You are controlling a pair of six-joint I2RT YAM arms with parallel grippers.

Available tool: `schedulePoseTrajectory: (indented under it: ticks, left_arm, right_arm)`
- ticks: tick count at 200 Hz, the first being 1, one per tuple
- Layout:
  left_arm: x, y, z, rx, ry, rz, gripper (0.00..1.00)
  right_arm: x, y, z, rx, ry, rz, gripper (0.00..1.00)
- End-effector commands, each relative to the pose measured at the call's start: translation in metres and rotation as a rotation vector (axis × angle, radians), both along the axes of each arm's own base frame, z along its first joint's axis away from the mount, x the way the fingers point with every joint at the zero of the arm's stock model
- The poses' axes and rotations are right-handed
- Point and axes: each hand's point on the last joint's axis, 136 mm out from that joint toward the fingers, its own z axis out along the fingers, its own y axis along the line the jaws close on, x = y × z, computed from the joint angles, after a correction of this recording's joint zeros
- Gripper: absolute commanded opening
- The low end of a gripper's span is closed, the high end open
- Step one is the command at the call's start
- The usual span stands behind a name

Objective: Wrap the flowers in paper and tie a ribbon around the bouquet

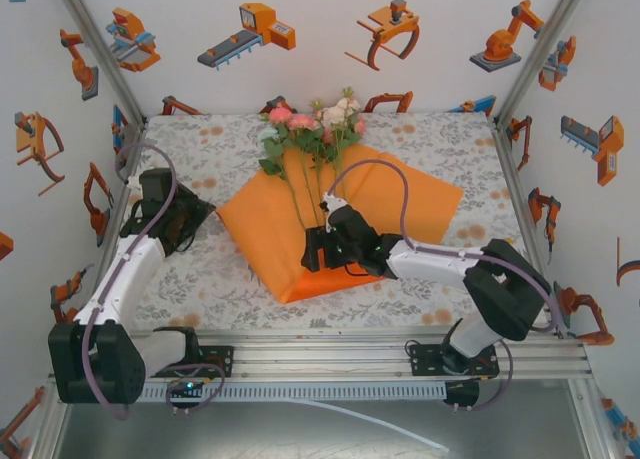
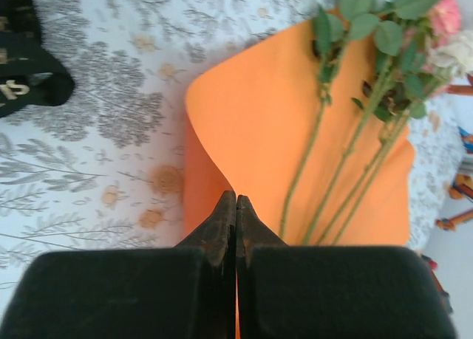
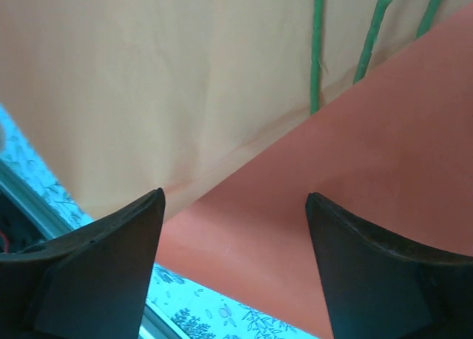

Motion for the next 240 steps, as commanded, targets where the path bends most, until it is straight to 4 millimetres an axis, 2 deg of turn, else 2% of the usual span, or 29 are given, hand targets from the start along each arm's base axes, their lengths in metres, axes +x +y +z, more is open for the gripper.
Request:
schedulePoseTrajectory:
  ticks: [1,14,31,63,82,97,107,116,133,153,171,195,221,240]
  left_arm:
    - [0.006,-0.022,0.021,-0.050,-0.028,-0.055,0.00]
    - [0.012,-0.032,0.026,-0.051,-0.034,-0.080,0.00]
    - [0.017,-0.041,0.031,-0.057,-0.047,-0.099,0.00]
    - [0.025,-0.046,0.034,-0.046,-0.055,-0.102,0.00]
    - [0.030,-0.048,0.035,-0.047,-0.059,-0.101,0.00]
    - [0.035,-0.051,0.036,-0.049,-0.062,-0.106,0.00]
    - [0.037,-0.053,0.037,-0.050,-0.062,-0.111,0.00]
    - [0.038,-0.056,0.038,-0.047,-0.064,-0.116,0.00]
    - [0.039,-0.059,0.038,-0.040,-0.064,-0.119,0.00]
    - [0.039,-0.060,0.037,-0.039,-0.063,-0.115,0.00]
    - [0.038,-0.063,0.037,-0.058,-0.059,-0.112,0.00]
    - [0.038,-0.075,0.050,-0.149,-0.087,-0.112,0.00]
    - [0.043,-0.088,0.073,-0.234,-0.139,-0.110,0.00]
    - [0.052,-0.101,0.085,-0.253,-0.168,-0.141,0.00]
  right_arm:
    - [0.001,0.028,0.018,0.067,-0.031,0.126,0.85]
    - [-0.003,0.033,0.012,0.067,0.001,0.163,0.86]
    - [-0.001,0.027,0.004,0.032,0.015,0.136,0.86]
    - [-0.009,0.024,0.046,0.181,0.015,0.178,0.86]
    - [-0.023,0.017,0.055,0.202,0.003,0.223,0.81]
    - [-0.035,0.008,0.044,0.170,0.016,0.255,0.67]
    - [-0.042,0.002,0.030,0.120,0.027,0.269,0.57]
    - [-0.043,-0.003,0.019,0.066,0.028,0.266,0.51]
    - [-0.042,-0.003,0.008,-0.025,-0.001,0.284,0.47]
    - [-0.036,0.008,0.004,-0.075,-0.052,0.314,0.45]
    - [-0.022,0.015,-0.005,-0.138,-0.090,0.310,0.46]
    - [-0.010,0.020,-0.019,-0.183,-0.121,0.307,0.46]
    - [-0.013,0.029,-0.040,-0.162,-0.088,0.339,0.47]
    - [-0.022,0.038,-0.045,-0.103,-0.045,0.371,0.51]
